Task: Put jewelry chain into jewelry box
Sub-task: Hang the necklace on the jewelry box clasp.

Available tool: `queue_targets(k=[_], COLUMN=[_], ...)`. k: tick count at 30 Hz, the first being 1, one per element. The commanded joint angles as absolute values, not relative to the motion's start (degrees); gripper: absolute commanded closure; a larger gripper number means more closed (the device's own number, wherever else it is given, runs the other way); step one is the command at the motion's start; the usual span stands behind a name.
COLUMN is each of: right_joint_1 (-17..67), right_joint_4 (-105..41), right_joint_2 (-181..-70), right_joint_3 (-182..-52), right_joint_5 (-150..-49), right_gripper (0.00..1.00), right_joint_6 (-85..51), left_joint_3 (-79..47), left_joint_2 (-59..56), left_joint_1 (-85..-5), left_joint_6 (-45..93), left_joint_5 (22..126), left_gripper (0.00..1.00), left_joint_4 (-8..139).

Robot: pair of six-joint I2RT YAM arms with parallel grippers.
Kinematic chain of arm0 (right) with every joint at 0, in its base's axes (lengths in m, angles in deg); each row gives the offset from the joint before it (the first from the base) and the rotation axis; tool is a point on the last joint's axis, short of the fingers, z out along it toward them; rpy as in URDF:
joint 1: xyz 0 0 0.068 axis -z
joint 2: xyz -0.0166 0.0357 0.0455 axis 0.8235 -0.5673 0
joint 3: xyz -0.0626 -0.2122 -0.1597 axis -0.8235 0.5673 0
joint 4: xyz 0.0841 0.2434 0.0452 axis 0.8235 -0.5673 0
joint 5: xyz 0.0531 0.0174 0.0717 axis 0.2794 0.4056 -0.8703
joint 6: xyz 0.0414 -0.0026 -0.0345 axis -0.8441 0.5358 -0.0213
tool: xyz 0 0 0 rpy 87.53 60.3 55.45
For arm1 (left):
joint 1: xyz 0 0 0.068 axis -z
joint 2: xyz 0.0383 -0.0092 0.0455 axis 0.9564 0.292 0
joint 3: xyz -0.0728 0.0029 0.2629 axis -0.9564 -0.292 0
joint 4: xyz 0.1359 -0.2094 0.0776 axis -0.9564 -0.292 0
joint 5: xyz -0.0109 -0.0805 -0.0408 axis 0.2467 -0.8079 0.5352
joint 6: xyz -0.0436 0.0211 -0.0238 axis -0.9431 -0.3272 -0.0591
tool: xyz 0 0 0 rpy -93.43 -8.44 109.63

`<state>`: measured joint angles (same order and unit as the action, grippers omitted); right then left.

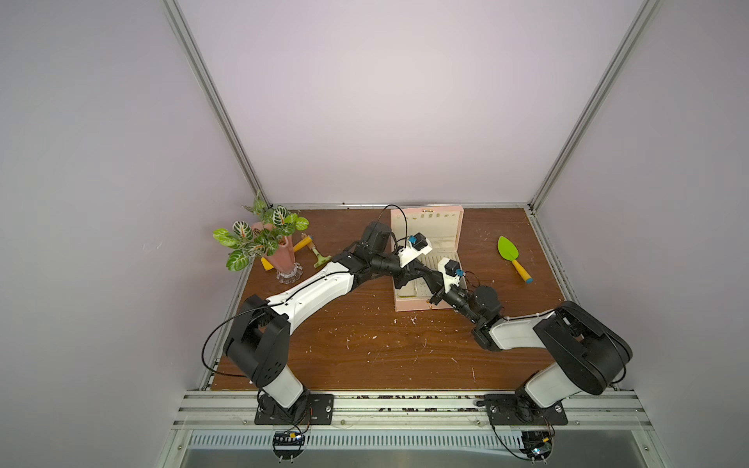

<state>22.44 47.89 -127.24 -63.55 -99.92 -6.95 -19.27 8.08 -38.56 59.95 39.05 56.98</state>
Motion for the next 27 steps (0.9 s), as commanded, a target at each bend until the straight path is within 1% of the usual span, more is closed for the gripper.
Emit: queue_targets(k=[1,6,13,19,27], right_joint_1=[23.8,23.9,24.6,25.7,27.7], right_joint_4=[48.8,39.2,26.4,20.1,14.2], right_joint_2=[-126.6,-124.9,-125.4,-127.3,-130.1], right_joint_3=[-66.3,-71.1,-79.7,-86.6,-94.0], right_joint_5=[-97.8,-94.9,-92.4,-93.2,-93.4], right_gripper=[1.00,1.00,1.00,1.00,1.00], right_joint_6=[-7.4,-4.5,-2.6,-3.9,-5.3], left_joint_3=[-17.9,-16.4,-13.8,-10.5,-9.6], left_joint_2=[9.2,11.2,15.1,19.4,22.5], left_joint_1=[-40.8,-42.0,-43.3,-43.8,-46.5], left_joint_6=[59.3,59.6,57.3,56.4,52.3], left_joint_5=[39.3,43.6,51.3,53.5,52.5], left_gripper=[0.99,0.97,0.94,0.94,0.93], left_joint_4=[58.3,57.3,60.6,62.4,69.2])
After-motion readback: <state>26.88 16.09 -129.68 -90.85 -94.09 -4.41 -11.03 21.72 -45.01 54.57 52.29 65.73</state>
